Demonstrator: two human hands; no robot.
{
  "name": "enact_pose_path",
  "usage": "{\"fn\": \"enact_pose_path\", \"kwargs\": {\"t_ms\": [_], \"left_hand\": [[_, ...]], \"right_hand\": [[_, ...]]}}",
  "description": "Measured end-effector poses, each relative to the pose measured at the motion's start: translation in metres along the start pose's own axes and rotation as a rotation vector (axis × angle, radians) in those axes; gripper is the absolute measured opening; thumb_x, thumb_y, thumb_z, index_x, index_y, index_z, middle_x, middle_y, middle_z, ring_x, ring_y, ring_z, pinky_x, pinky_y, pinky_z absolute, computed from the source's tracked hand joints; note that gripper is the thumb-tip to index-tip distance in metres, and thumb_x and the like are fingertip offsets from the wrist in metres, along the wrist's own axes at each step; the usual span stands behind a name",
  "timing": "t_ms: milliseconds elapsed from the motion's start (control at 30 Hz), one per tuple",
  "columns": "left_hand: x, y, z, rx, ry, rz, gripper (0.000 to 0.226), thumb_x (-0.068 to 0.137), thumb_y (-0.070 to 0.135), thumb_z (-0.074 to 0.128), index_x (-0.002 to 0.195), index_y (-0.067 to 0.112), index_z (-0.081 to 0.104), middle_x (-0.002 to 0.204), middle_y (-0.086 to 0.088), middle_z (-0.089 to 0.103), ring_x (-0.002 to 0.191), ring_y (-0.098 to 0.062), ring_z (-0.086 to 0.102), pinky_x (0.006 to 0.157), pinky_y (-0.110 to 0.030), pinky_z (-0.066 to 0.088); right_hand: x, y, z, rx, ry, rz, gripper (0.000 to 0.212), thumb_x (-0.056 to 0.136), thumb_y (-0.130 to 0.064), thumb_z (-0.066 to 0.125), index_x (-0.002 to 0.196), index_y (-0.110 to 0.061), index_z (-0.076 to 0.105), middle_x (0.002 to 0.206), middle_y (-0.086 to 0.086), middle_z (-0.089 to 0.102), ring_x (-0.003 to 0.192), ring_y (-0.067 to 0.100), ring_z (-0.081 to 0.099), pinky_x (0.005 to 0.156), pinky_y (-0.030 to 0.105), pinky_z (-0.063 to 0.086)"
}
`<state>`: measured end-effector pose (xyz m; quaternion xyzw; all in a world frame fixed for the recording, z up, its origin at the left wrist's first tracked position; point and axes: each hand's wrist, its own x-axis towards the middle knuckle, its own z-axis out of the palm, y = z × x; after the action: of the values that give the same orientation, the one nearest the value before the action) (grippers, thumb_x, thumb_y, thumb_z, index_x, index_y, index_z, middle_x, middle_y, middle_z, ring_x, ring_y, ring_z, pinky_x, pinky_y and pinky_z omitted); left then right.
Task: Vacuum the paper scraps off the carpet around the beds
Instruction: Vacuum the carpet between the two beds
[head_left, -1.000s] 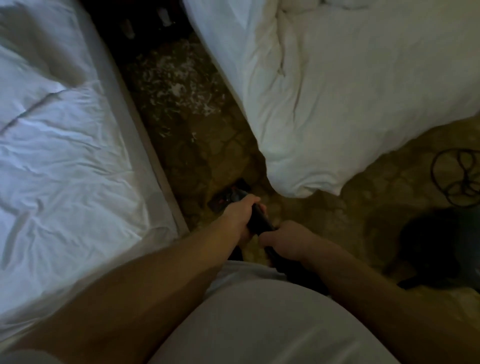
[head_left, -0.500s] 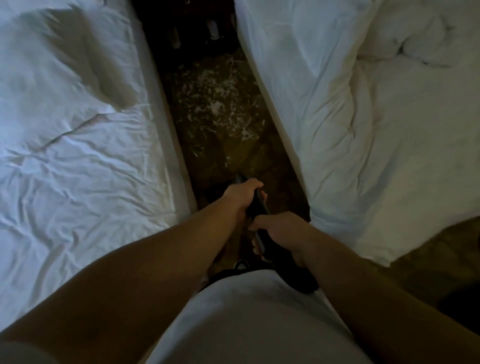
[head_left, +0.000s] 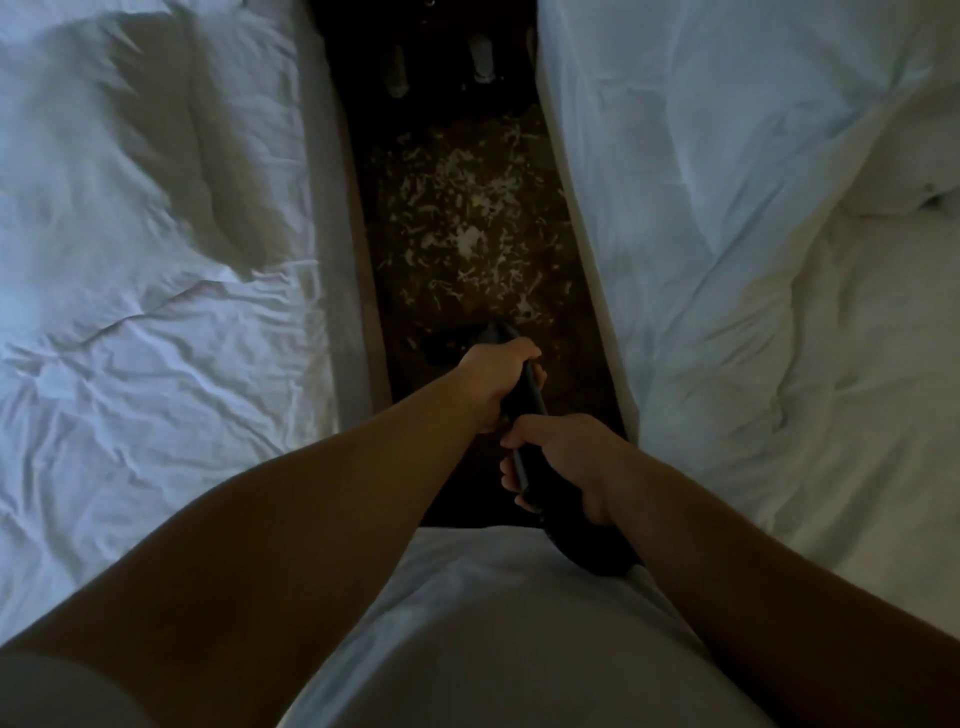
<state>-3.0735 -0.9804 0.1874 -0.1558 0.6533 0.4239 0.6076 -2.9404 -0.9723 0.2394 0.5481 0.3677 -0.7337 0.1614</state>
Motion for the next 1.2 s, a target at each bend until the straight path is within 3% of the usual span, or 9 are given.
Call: {"fn": "enact_pose_path", "kwargs": {"t_ms": [167, 300, 500, 633, 733, 833, 1100, 1200], "left_hand": [[0.028, 0.060, 0.018, 0.067, 0.014, 0.014, 0.013, 0.096, 0.021, 0.063, 0.098, 0.008, 0.059, 0.066, -0.003, 0.061, 0.052, -0.013, 0.059, 0.046, -0.023, 0.049], [0.059, 0.105, 0.027, 0.079, -0.018, -0.008, 0.013, 0.096, 0.019, 0.064, 0.095, 0.008, 0.058, 0.069, -0.004, 0.060, 0.054, -0.014, 0.058, 0.047, -0.024, 0.049], [0.117, 0.183, 0.019, 0.204, -0.082, -0.043, 0.017, 0.096, 0.022, 0.063, 0.095, 0.006, 0.061, 0.069, -0.005, 0.061, 0.061, -0.016, 0.060, 0.057, -0.030, 0.050], [0.156, 0.262, -0.001, 0.304, -0.104, -0.075, 0.018, 0.097, 0.024, 0.061, 0.092, 0.006, 0.059, 0.069, -0.004, 0.060, 0.057, -0.015, 0.059, 0.054, -0.027, 0.050], [0.176, 0.328, -0.022, 0.306, -0.084, -0.078, 0.017, 0.096, 0.021, 0.062, 0.086, 0.008, 0.060, 0.065, -0.004, 0.061, 0.065, -0.019, 0.059, 0.070, -0.034, 0.051], [0.197, 0.387, -0.044, 0.355, -0.076, -0.066, 0.023, 0.095, 0.027, 0.063, 0.080, 0.009, 0.060, 0.067, -0.005, 0.061, 0.066, -0.020, 0.058, 0.074, -0.036, 0.051], [0.230, 0.523, -0.092, 0.313, -0.033, -0.008, 0.019, 0.098, 0.026, 0.062, 0.098, 0.008, 0.058, 0.072, -0.003, 0.058, 0.055, -0.013, 0.057, 0.053, -0.025, 0.052], [0.238, 0.560, -0.100, 0.224, -0.034, 0.017, 0.016, 0.097, 0.022, 0.064, 0.096, 0.008, 0.056, 0.078, -0.005, 0.058, 0.062, -0.014, 0.058, 0.065, -0.030, 0.053]], "right_hand": [[0.023, -0.063, -0.009, 0.037, 0.037, 0.035, 0.011, 0.092, -0.014, 0.070, 0.093, -0.003, 0.071, 0.079, 0.011, 0.069, 0.070, 0.023, 0.067, 0.070, 0.037, 0.055], [0.047, -0.109, -0.012, 0.061, 0.064, 0.044, 0.009, 0.094, -0.014, 0.069, 0.094, -0.005, 0.070, 0.079, 0.010, 0.067, 0.068, 0.023, 0.066, 0.067, 0.036, 0.054], [0.102, -0.183, 0.002, 0.106, 0.138, 0.093, 0.011, 0.091, -0.012, 0.069, 0.095, -0.003, 0.070, 0.076, 0.010, 0.069, 0.064, 0.023, 0.068, 0.063, 0.035, 0.056], [0.141, -0.257, 0.031, 0.126, 0.174, 0.086, 0.009, 0.089, -0.012, 0.069, 0.091, -0.003, 0.068, 0.077, 0.012, 0.068, 0.065, 0.024, 0.067, 0.059, 0.033, 0.054], [0.166, -0.316, 0.058, 0.161, 0.178, 0.091, 0.008, 0.090, -0.011, 0.069, 0.092, -0.004, 0.068, 0.077, 0.013, 0.067, 0.069, 0.025, 0.066, 0.063, 0.036, 0.054], [0.191, -0.373, 0.081, 0.171, 0.159, 0.071, 0.008, 0.090, -0.012, 0.069, 0.091, -0.004, 0.068, 0.074, 0.012, 0.065, 0.068, 0.025, 0.065, 0.064, 0.038, 0.053], [0.236, -0.503, 0.135, 0.234, 0.080, 0.049, 0.007, 0.097, -0.014, 0.065, 0.097, -0.008, 0.068, 0.084, 0.010, 0.063, 0.074, 0.023, 0.063, 0.066, 0.034, 0.053], [0.252, -0.537, 0.148, 0.254, 0.060, 0.000, 0.013, 0.097, -0.016, 0.065, 0.105, -0.005, 0.069, 0.081, 0.010, 0.061, 0.069, 0.023, 0.062, 0.064, 0.032, 0.052]]}}
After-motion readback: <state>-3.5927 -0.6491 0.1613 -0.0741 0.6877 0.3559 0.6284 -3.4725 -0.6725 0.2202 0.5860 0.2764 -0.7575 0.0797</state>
